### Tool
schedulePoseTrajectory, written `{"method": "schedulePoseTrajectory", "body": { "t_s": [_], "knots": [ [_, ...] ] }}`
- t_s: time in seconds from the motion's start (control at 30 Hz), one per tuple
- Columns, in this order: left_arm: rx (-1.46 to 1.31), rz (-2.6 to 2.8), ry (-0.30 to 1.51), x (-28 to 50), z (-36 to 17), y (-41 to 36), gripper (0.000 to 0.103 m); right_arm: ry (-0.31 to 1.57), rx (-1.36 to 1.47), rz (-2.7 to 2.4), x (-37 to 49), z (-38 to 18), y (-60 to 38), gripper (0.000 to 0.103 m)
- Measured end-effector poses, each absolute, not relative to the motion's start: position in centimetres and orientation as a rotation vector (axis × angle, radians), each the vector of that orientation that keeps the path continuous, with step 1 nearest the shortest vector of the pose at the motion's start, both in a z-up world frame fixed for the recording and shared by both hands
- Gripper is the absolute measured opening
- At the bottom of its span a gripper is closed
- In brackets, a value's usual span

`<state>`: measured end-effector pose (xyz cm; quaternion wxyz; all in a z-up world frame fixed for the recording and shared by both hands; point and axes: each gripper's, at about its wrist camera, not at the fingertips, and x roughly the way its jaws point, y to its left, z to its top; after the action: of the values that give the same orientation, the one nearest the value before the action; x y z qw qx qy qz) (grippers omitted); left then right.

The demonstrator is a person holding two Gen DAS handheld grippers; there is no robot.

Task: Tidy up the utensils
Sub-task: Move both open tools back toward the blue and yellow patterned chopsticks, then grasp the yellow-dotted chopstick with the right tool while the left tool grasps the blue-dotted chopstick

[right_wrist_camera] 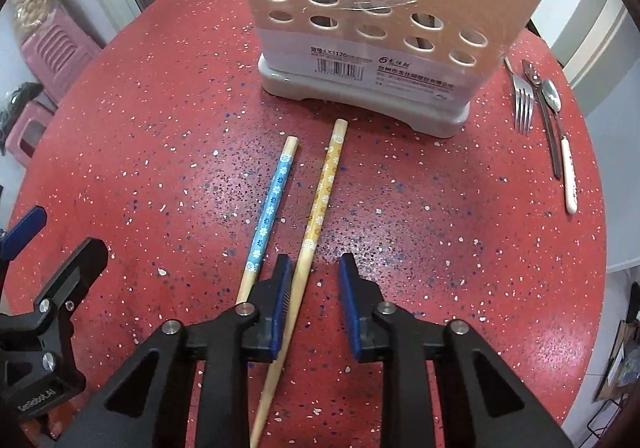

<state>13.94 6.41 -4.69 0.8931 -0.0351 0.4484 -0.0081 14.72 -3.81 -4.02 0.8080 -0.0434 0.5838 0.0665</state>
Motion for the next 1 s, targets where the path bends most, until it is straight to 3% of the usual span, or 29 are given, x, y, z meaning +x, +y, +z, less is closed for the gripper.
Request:
{"method": "schedulePoseTrajectory", "body": {
  "t_s": [0.13,0.77,0.87,1.0],
  "knots": [
    [-0.051,-0.033,0.942,13.9,-4.5,5.3,0.103,1.235,-0.071,0.155,14.4,-4.0,-5.1,0.008],
    [0.038,-0.194,1.081,16.2,-5.4,-2.0,0.103,1.164,0.195,0.283,12.7,-4.1,-14.4,0.008],
    [0.062,-0.197,1.119,16.8,-6.1,-3.1,0.094,1.151,0.207,0.290,12.6,-3.5,-15.5,0.008],
    [0.102,-0.212,1.131,17.2,-6.0,-4.4,0.093,1.135,0.229,0.302,11.8,-2.9,-17.1,0.008]
  ]
}}
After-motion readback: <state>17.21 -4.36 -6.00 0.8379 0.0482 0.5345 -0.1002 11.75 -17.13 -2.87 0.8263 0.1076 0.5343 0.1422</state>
